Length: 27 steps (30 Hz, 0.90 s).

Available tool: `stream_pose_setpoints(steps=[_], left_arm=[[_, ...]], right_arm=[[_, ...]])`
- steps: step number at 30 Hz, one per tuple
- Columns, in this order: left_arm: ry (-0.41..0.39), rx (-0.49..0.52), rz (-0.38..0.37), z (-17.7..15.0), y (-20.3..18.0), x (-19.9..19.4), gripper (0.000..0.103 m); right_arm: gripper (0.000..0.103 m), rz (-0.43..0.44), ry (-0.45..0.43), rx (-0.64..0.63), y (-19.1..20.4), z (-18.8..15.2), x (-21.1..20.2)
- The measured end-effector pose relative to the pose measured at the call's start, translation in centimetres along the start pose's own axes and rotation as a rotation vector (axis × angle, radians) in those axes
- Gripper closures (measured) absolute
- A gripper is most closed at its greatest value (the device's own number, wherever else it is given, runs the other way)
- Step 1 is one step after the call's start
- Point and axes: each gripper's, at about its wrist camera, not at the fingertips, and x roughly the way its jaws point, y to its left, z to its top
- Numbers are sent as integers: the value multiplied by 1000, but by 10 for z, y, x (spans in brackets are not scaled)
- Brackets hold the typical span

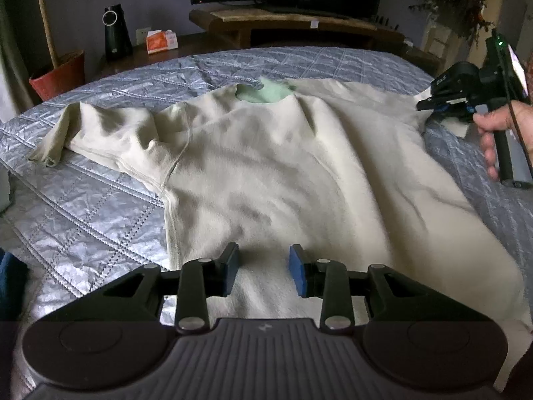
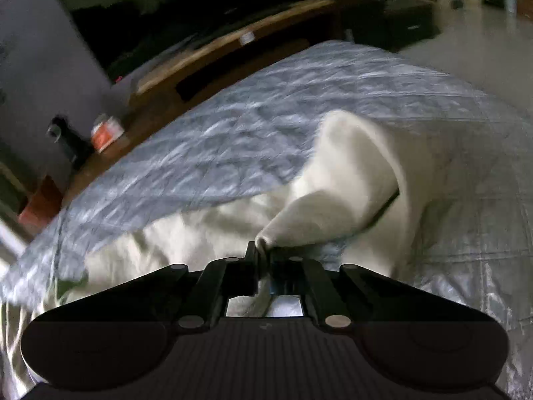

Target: Fold clothes

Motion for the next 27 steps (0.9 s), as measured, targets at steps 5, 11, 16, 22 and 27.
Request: stream_pose_setpoints(steps=[5,11,16,22,27], left_arm=[[-4,-1,12,1,0,-1,69],[-5,18,24,0,-2,-2,69],[-2,14,14,1,1,-5,69],[-3,31,21,2,-4,-3,67],[-6,39,20,1,-5,-4,67]], right_arm=[[94,-136,-107,12,-23,0,-17],[74,-146,-56,3,-41,-9,-36],[71,-60,-60,-104,-28,-29,-67],[58,136,-43,-318,40,-16,-44],[48,176,32,-678,113,2,9]])
